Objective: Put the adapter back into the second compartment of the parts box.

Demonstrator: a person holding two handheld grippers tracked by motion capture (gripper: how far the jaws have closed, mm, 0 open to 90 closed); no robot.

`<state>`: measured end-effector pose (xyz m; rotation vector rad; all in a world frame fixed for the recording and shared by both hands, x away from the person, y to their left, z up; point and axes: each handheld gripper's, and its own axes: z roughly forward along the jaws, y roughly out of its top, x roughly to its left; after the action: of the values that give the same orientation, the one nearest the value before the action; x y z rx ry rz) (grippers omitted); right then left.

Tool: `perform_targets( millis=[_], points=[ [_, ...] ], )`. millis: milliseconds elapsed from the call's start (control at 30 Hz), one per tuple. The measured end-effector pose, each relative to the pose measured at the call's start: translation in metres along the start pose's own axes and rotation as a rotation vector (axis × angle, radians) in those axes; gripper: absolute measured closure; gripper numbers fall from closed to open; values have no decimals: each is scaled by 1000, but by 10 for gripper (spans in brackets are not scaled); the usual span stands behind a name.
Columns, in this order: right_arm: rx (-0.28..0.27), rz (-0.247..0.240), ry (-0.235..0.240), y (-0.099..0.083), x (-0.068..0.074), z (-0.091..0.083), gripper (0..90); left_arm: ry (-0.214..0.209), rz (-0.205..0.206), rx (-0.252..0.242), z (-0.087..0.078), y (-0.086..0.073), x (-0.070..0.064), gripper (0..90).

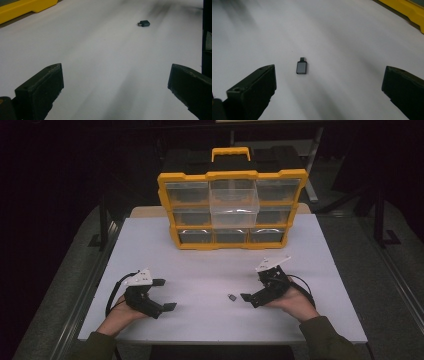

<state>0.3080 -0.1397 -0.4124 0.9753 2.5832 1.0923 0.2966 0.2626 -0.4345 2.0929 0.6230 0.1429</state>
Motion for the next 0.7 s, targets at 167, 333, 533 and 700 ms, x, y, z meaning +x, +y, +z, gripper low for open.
perform_targets(
  millis=[167, 333, 533, 700],
  points=[
    [-1, -12, 12, 6, 2, 3, 0, -3, -2, -4, -1, 0, 0, 0],
    [-5, -17, 18, 12, 4, 4, 0, -5, -5, -10, -1, 1, 0, 0],
    [-8, -26, 26, 19, 4, 6, 0, -7, -7, -12, -1, 1, -1, 0],
    [-17, -27, 32, 23, 4, 6, 0, -8, -6, -10, -1, 1, -1, 0]
  ],
)
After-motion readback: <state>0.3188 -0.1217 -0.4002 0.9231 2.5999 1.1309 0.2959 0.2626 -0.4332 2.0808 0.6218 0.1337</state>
